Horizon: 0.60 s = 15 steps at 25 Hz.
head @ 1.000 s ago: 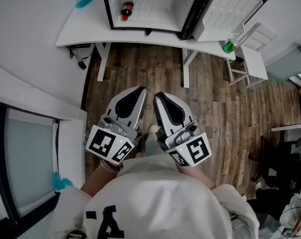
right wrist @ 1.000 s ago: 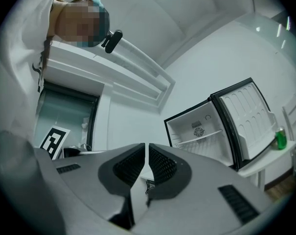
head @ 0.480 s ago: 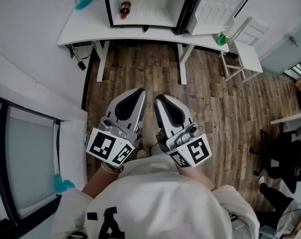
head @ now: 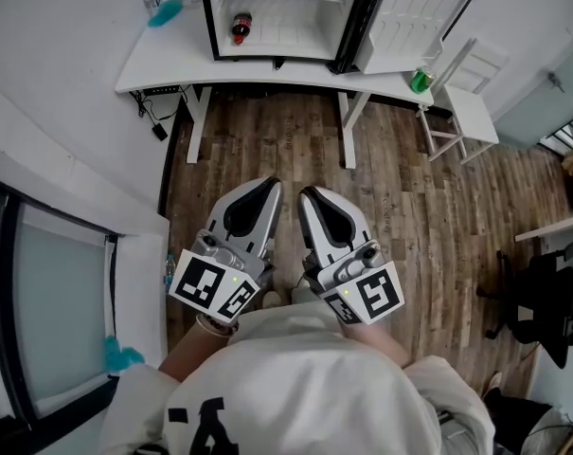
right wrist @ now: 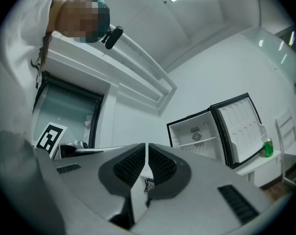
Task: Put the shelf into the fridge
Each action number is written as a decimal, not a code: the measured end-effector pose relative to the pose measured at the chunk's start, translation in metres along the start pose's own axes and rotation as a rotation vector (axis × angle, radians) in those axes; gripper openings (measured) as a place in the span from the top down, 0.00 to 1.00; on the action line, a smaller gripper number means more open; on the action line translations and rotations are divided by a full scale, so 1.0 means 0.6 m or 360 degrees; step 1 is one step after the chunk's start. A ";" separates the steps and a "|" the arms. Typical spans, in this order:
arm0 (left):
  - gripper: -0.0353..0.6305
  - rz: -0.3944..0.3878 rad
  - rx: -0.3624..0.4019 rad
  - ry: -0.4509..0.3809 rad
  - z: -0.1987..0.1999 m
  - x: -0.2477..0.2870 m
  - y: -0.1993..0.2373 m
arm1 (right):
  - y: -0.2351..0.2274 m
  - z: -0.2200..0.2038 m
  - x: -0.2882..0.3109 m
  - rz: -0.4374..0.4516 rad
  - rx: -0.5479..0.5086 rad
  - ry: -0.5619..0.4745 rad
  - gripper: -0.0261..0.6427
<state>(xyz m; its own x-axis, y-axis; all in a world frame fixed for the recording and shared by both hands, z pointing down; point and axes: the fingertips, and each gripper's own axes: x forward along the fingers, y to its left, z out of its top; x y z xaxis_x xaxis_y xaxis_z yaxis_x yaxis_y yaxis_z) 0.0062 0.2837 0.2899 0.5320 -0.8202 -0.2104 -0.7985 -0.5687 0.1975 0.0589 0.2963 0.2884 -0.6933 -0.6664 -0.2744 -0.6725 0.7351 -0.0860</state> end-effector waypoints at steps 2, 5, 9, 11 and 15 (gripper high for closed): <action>0.93 0.0001 0.0010 -0.0010 0.005 -0.005 -0.003 | 0.004 0.006 -0.002 0.0002 0.0000 -0.0017 0.90; 0.93 -0.0007 0.0010 -0.0017 0.007 -0.011 -0.006 | 0.014 0.005 -0.004 0.0008 -0.0011 -0.0014 0.90; 0.93 -0.0027 0.0004 -0.0012 0.005 -0.016 -0.014 | 0.024 0.008 -0.008 0.0016 -0.0020 -0.0023 0.90; 0.93 -0.0034 0.0006 -0.0013 0.006 -0.019 -0.017 | 0.027 0.009 -0.009 0.0016 -0.0023 -0.0026 0.90; 0.93 -0.0036 -0.0021 -0.0019 0.008 -0.023 -0.015 | 0.032 0.010 -0.009 0.0016 -0.0020 -0.0026 0.90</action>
<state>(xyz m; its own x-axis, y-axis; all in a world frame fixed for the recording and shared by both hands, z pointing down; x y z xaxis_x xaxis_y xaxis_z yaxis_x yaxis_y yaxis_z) 0.0048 0.3006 0.2863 0.5466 -0.8062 -0.2263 -0.7823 -0.5880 0.2054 0.0510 0.3148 0.2826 -0.6959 -0.6565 -0.2911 -0.6686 0.7402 -0.0710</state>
